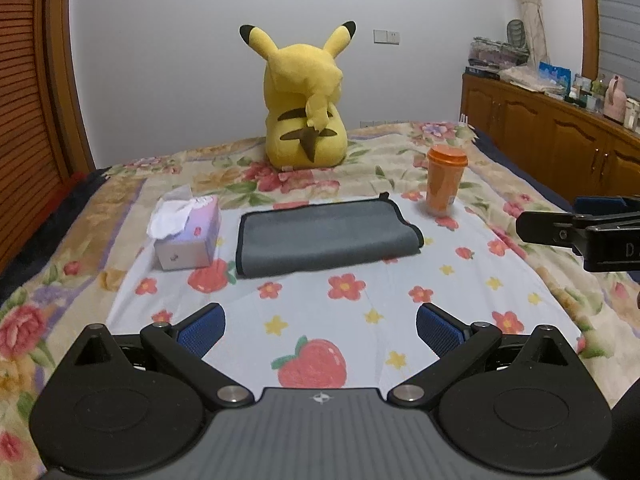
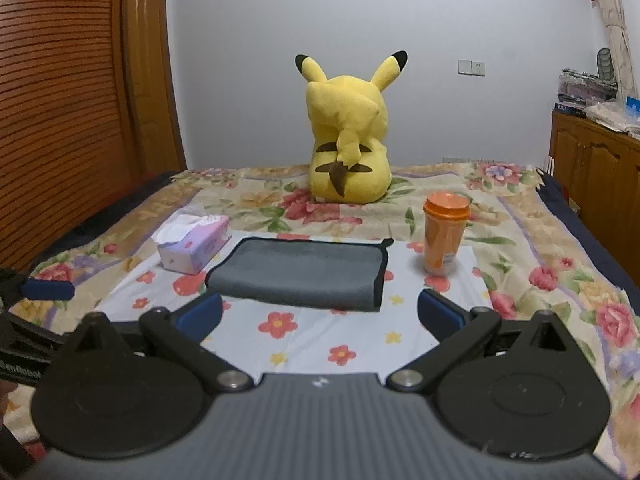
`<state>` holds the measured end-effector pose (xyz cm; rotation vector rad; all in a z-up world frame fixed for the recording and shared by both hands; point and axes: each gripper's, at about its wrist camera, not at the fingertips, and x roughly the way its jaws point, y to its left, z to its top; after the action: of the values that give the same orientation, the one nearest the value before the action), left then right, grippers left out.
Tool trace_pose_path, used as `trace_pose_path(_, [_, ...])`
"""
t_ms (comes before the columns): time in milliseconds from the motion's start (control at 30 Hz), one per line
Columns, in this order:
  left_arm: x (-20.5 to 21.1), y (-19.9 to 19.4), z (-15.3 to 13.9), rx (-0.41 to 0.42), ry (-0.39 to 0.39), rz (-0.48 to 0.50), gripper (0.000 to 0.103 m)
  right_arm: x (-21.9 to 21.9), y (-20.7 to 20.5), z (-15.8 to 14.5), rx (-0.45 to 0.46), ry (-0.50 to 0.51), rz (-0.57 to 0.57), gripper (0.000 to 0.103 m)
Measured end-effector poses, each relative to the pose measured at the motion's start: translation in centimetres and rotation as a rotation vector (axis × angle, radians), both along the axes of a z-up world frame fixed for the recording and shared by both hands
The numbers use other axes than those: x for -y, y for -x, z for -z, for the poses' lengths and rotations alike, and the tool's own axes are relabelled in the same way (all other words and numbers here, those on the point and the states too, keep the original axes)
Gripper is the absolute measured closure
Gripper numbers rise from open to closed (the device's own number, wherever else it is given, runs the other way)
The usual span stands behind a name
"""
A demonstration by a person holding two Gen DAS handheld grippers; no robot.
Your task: Fold towel
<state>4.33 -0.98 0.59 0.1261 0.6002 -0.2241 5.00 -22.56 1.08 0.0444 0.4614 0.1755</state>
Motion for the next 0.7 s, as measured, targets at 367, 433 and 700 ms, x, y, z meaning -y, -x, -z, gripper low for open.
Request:
trace_pose_path(367, [0.0,0.7,2.6,-0.026,0.005,-0.014,0.000,-0.3,1.0,2.7,-0.038,0.002,0.002,0.000])
trace_pose_path(433, [-0.1,0.8,3.0,-0.032,0.005,-0.018,0.000,-0.3,1.2,3.2,-0.046,0.001,0.001,0.000])
trace_pose_path(700, [-0.3,0.8,4.2,-0.043,0.011,-0.036,0.000,-0.5,1.3,4.7,-0.062,0.005,0.001,0.000])
